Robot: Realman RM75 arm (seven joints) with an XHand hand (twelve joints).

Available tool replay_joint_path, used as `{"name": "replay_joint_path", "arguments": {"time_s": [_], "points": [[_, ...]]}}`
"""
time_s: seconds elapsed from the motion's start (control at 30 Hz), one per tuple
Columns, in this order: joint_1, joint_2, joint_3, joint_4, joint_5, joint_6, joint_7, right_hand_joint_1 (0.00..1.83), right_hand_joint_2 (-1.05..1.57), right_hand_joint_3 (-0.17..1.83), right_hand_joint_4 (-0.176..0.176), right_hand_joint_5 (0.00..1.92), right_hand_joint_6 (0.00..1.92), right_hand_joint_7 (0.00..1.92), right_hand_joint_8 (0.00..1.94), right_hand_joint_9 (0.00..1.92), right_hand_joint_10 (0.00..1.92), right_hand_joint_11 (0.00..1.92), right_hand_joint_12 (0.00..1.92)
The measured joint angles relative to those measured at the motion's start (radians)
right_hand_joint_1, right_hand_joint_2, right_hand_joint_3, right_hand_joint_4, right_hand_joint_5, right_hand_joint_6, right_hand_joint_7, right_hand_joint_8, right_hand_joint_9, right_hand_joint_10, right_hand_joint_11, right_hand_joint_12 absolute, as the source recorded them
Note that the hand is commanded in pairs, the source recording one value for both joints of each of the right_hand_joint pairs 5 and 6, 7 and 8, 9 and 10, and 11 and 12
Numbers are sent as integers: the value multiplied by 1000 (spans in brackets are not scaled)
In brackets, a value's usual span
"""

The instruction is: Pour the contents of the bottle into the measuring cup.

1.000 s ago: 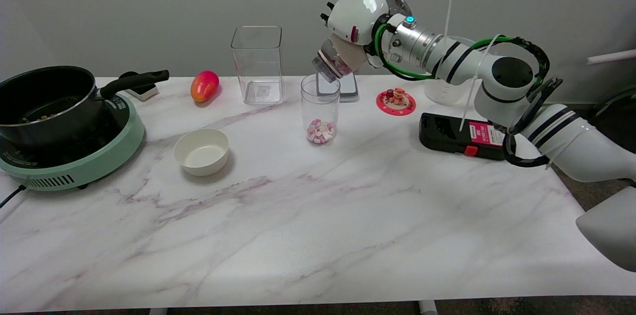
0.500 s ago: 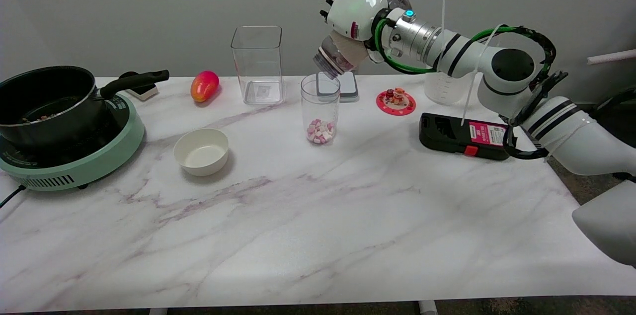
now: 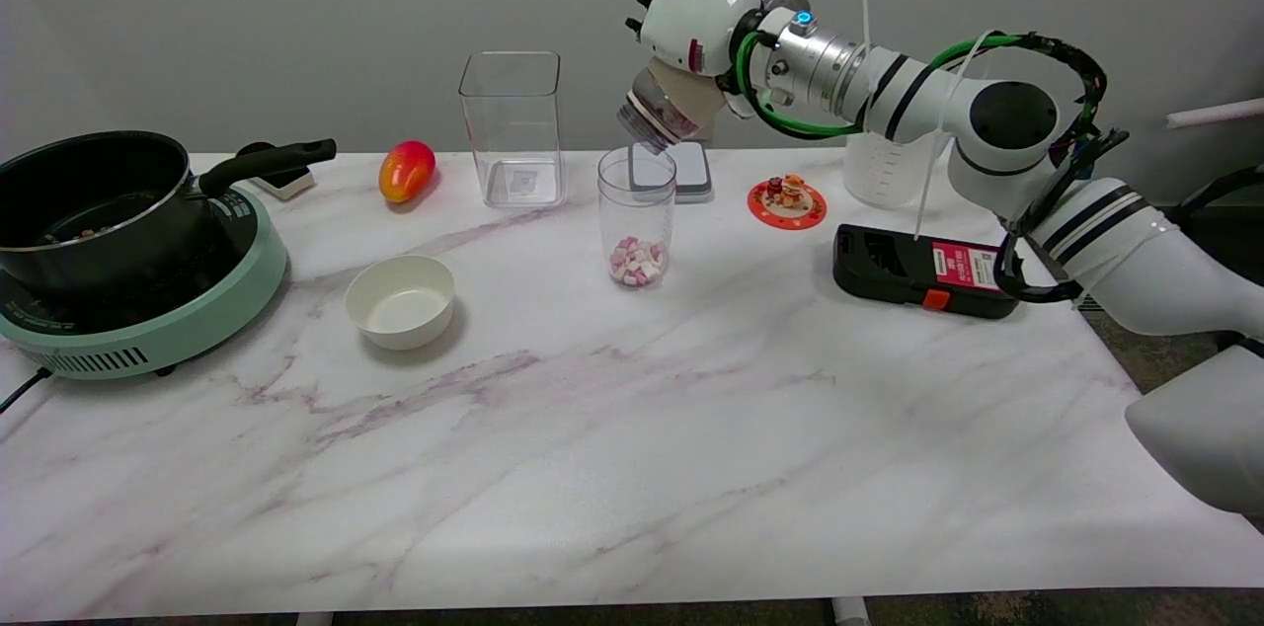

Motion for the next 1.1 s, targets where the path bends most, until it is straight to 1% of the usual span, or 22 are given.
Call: {"name": "replay_joint_path", "arguments": {"time_s": [0.53, 1.1], "points": [[17, -6, 5, 10, -107, 41, 63, 1490, 670, 980, 0, 1578, 1578, 1570, 1570, 1395, 1395, 1176, 1176], [36, -11, 10, 23, -189, 82, 95, 1482, 726, 939, 0, 1592, 1592, 1590, 1590, 1405, 1405, 1185, 1185]]}}
